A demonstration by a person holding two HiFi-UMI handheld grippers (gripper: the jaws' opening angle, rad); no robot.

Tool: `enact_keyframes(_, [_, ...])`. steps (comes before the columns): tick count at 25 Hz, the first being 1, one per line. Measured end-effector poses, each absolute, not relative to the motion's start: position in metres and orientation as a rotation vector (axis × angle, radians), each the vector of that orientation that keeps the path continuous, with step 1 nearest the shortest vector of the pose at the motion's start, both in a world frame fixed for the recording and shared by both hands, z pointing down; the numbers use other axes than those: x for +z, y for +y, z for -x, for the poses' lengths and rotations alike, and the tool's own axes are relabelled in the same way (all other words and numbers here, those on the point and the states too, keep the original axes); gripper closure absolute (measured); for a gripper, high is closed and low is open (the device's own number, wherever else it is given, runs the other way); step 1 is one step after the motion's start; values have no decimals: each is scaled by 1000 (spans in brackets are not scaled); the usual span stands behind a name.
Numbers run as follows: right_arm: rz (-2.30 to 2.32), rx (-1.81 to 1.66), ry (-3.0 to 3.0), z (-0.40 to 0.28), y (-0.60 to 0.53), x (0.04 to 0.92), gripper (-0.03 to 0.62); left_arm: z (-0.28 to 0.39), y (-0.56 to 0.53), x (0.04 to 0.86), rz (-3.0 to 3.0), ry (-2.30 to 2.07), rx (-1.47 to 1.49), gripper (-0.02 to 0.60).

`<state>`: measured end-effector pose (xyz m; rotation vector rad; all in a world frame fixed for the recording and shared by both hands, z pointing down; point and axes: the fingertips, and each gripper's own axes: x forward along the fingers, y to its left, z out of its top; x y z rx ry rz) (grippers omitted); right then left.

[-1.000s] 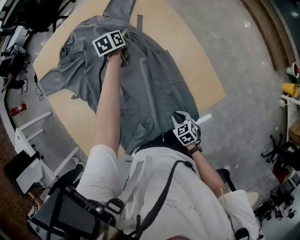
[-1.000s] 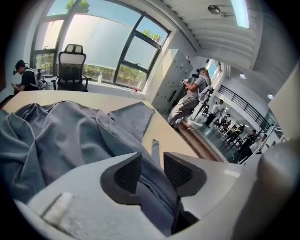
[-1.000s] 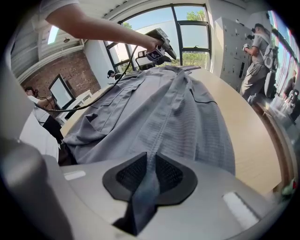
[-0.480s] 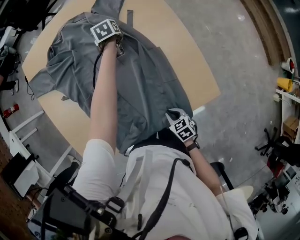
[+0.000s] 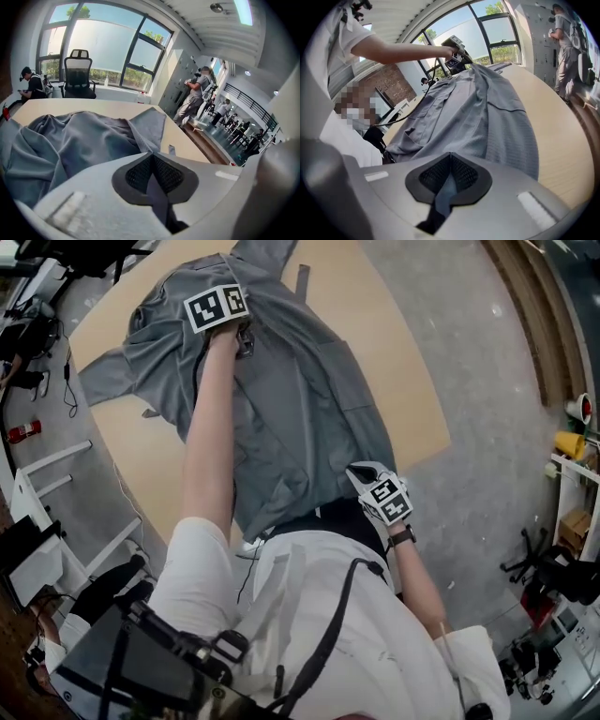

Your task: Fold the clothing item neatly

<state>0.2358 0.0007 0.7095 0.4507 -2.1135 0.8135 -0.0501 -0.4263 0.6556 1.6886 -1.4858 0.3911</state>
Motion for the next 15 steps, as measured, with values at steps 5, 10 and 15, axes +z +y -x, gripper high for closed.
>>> enact_keyframes(5, [-450,932,-2273,-222,-10,653,585,98,-419,615,-1704,-1544,313,574])
enact_keyframes(10, [-340,952,-2443,-191,-12,591,585,165,-396,582,-1680,-1617,273,574])
enact_keyframes(15, [-151,970,-2439,-156,6,579,585,215,-362,604,-1614,-1660,427,552])
